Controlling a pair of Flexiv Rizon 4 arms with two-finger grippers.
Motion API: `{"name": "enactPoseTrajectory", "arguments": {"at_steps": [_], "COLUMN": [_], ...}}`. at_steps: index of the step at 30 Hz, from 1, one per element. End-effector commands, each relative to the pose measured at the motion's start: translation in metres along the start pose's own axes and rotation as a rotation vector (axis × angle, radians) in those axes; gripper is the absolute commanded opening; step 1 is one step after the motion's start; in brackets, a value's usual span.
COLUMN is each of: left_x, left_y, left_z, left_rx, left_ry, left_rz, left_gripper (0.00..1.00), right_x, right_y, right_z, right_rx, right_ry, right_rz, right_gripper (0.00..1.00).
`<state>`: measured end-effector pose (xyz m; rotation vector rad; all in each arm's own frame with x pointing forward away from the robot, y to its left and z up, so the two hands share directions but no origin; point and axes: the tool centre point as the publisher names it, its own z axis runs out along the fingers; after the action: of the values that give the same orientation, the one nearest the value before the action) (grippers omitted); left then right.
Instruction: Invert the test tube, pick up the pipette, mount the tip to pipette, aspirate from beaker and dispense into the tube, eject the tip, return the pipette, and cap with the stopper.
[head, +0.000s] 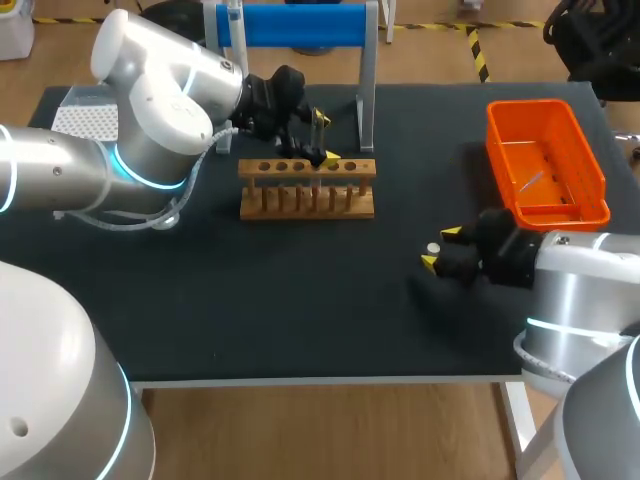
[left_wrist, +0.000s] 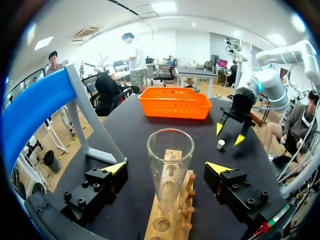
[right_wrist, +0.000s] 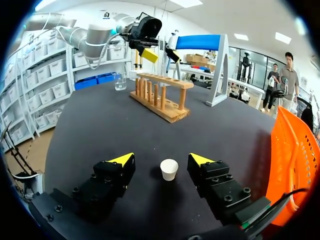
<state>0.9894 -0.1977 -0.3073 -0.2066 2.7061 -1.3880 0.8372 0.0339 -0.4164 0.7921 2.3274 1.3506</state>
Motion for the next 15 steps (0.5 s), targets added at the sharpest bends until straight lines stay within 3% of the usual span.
{"name": "enactPoseTrajectory", "arguments": {"at_steps": [1, 15], "left_x": [-0.0005, -0.0005], "left_y": [-0.0001, -0.0001], "left_z": [0.0002, 0.0002], "left_rx": [-0.001, -0.001], "left_ry": [0.002, 0.002], "left_rz": [-0.001, -0.001], "left_gripper": [1.00, 1.00], "right_x": [0.0009, -0.0020], "right_y": [0.0000, -0.0027], "right_z": [0.0044, 0.0080], "right_rx": [0.003, 0.012], "right_ry": [-0.007, -0.013], "right_rz": [0.002, 0.013], "right_gripper": [0.63, 0.55]}}
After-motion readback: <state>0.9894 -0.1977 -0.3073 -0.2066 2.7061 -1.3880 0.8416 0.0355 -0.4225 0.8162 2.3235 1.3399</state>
